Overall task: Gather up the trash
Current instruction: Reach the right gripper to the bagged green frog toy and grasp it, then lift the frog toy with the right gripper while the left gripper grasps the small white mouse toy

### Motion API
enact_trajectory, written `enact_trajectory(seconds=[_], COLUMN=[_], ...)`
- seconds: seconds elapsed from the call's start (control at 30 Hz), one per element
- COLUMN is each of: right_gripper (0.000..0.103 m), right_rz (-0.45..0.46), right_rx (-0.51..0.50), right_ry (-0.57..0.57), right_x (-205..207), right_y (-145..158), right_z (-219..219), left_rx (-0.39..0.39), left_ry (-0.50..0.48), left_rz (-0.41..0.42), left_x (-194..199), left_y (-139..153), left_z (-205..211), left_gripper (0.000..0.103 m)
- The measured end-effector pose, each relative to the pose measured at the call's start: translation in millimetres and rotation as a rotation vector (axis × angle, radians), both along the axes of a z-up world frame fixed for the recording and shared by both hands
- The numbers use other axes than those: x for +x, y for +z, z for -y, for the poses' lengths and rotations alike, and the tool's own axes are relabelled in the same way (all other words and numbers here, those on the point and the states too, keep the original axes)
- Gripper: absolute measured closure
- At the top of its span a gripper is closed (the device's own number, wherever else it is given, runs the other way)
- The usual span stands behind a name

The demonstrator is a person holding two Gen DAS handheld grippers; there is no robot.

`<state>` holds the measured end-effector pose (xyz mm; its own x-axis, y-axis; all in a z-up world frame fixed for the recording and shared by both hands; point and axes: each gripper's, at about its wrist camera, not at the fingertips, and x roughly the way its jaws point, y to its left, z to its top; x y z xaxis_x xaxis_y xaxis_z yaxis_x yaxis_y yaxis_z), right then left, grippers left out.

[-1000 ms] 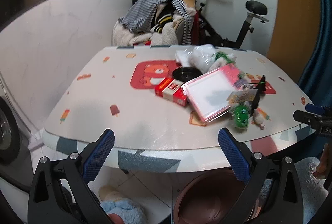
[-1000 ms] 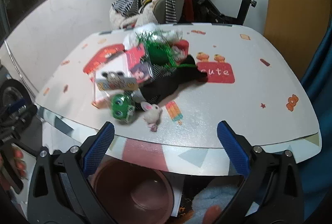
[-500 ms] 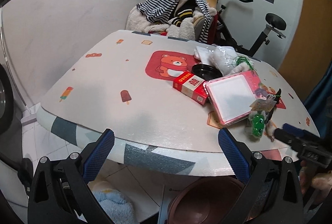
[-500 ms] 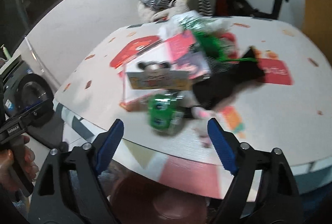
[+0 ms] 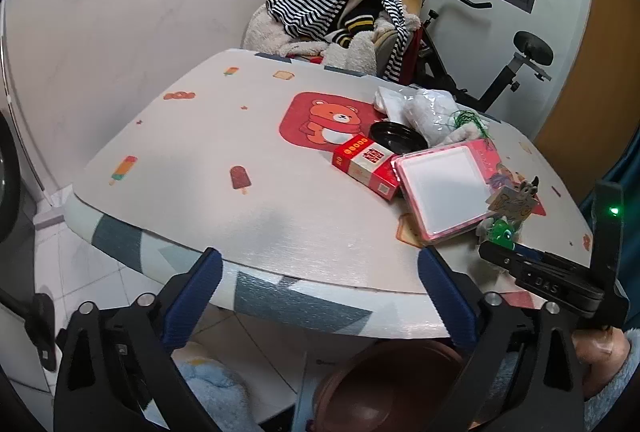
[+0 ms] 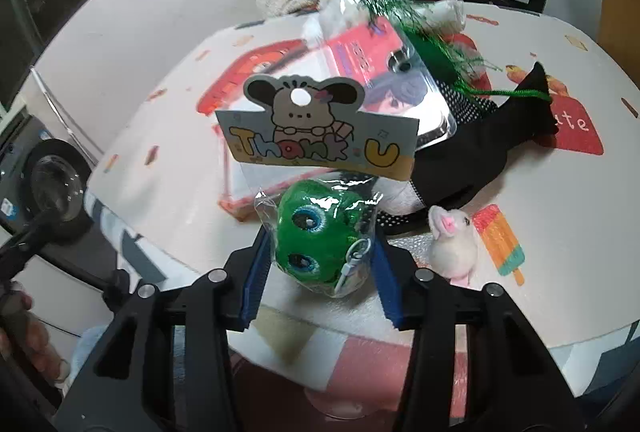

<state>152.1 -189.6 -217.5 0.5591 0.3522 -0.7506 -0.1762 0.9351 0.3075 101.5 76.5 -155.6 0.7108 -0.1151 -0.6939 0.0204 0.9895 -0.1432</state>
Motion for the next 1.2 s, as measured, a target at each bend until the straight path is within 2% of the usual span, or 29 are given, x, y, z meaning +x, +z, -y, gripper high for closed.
enact_trajectory(seconds=[0.2,0.43,0.83,1.2], right_gripper=[0.055,0.055,0.055,0.055], right_rz=[0.044,0.087,0.082,0.087], right_rx=[0.055,0.023,0.017,0.030], right_ry=[-0.023,-0.051,-0.151,-0.195], right_x=[-18,-43,-65,-69], right_y=[22,36,24,17], right_z=[23,59,126,156], left_rx=[-0.004,0.004,-0.013,-0.054], left_ry=[-0.026,-0.079,-0.164,-0.240], left_rz=[0.002,-0.003,-0.048,-0.098], left_x=[-4,-9,-6,5], left_y=[3,4,-9,-26], left_z=[15,47,96,139], left_gripper=[0.011,0.014,0.022,0.040])
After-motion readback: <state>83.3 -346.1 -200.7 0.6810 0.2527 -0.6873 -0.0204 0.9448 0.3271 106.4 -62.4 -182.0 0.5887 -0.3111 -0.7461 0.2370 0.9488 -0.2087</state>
